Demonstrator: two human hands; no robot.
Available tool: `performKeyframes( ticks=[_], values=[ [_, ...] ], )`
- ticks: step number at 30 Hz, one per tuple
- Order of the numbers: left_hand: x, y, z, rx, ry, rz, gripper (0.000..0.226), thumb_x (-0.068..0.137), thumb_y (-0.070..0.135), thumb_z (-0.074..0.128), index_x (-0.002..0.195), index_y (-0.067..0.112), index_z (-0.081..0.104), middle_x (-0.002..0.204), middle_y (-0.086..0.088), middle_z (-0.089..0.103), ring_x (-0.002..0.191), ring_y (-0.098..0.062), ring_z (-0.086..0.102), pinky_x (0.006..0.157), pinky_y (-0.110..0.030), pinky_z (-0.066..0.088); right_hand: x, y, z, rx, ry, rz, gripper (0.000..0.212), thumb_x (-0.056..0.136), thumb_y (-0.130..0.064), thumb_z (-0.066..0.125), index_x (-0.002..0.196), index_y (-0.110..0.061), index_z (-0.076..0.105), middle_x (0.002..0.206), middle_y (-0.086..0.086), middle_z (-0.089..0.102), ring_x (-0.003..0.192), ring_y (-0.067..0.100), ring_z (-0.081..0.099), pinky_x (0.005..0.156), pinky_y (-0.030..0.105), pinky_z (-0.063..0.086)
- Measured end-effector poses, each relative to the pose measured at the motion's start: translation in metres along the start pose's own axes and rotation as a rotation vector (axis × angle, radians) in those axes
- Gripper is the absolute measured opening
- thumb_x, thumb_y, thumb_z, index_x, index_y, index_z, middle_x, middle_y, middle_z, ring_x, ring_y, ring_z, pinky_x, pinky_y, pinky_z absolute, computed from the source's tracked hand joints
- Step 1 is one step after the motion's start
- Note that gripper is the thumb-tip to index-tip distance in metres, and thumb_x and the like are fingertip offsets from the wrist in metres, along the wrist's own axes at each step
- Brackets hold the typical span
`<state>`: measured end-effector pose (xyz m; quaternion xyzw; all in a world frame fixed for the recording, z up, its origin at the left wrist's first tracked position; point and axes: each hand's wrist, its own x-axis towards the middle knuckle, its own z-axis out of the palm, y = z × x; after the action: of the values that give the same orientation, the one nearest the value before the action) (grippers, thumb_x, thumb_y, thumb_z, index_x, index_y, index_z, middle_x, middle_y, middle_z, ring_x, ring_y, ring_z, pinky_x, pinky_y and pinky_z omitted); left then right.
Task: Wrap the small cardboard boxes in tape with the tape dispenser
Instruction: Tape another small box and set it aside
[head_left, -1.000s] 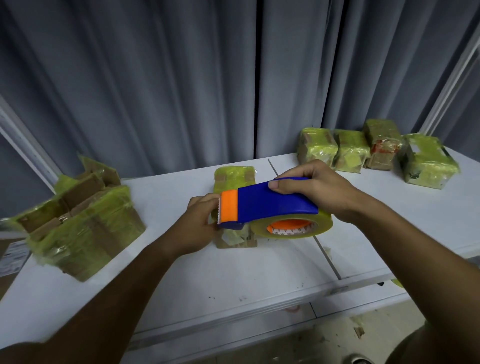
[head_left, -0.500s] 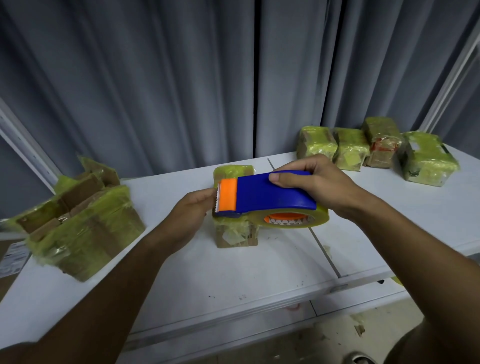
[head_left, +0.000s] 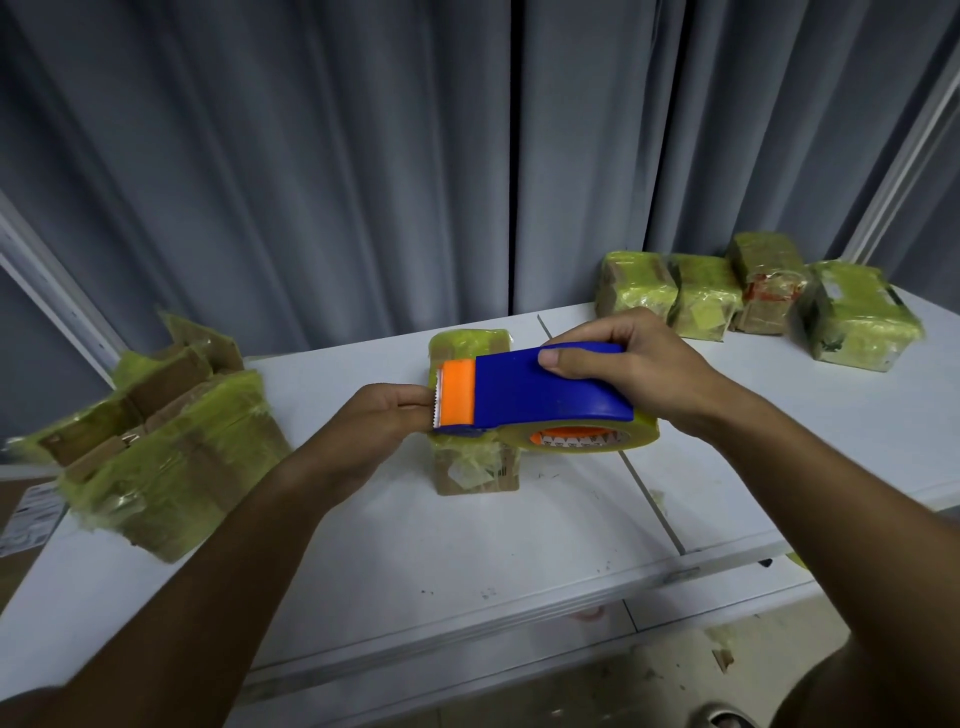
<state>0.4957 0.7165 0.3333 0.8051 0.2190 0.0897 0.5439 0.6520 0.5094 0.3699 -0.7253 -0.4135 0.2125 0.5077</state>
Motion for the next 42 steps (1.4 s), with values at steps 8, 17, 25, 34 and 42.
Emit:
performKeyframes(
  ticks=[8, 17, 25, 34, 42],
  values=[
    [-0.002, 0.000, 0.001, 0.057, 0.047, -0.084, 0.012, 0.094, 0.024, 0.062, 0.084, 0.028, 0.065, 0.089, 0.005, 0.067, 0.086, -0.013, 0.063, 0.063, -0.022, 0.046, 0.000, 0.001, 0.003, -0.093, -0.038, -0.032, 0.042, 0.076, -0.054, 0.067, 0.103, -0.024, 0.079, 0.095, -0.011, 0.079, 0.090, 0.011, 0.075, 0.077, 0.031, 0.062],
    [-0.002, 0.001, 0.008, 0.136, 0.198, -0.039, 0.010, 0.097, 0.022, 0.057, 0.088, 0.022, 0.060, 0.089, 0.005, 0.060, 0.080, -0.011, 0.057, 0.061, -0.019, 0.044, 0.006, 0.002, -0.010, -0.088, -0.086, 0.003, 0.042, 0.077, -0.052, 0.066, 0.106, -0.024, 0.077, 0.096, -0.010, 0.079, 0.089, 0.012, 0.075, 0.075, 0.028, 0.061],
    [0.003, -0.004, 0.011, 0.162, 0.252, -0.071, 0.009, 0.097, 0.023, 0.058, 0.091, 0.020, 0.064, 0.089, 0.013, 0.060, 0.084, -0.006, 0.056, 0.065, -0.019, 0.044, 0.005, 0.004, -0.029, -0.133, -0.107, 0.009, 0.039, 0.078, -0.051, 0.065, 0.103, -0.024, 0.078, 0.092, -0.009, 0.079, 0.086, 0.012, 0.075, 0.066, 0.019, 0.059],
    [-0.001, -0.019, -0.002, 0.188, 0.254, -0.116, 0.015, 0.090, 0.010, 0.063, 0.078, 0.015, 0.070, 0.087, 0.004, 0.071, 0.085, -0.009, 0.062, 0.070, -0.024, 0.045, 0.001, 0.012, -0.047, -0.173, -0.043, 0.081, 0.038, 0.077, -0.049, 0.069, 0.092, -0.016, 0.080, 0.080, -0.005, 0.078, 0.071, 0.008, 0.072, 0.065, 0.024, 0.050],
    [0.007, -0.028, 0.008, 0.183, 0.256, -0.144, 0.030, 0.091, 0.042, 0.065, 0.087, 0.013, 0.071, 0.085, 0.007, 0.070, 0.083, -0.009, 0.061, 0.068, -0.024, 0.044, 0.005, 0.015, -0.044, -0.253, -0.030, 0.088, 0.035, 0.085, -0.048, 0.068, 0.101, -0.018, 0.078, 0.084, -0.011, 0.078, 0.075, 0.007, 0.073, 0.064, 0.022, 0.052]
  ],
)
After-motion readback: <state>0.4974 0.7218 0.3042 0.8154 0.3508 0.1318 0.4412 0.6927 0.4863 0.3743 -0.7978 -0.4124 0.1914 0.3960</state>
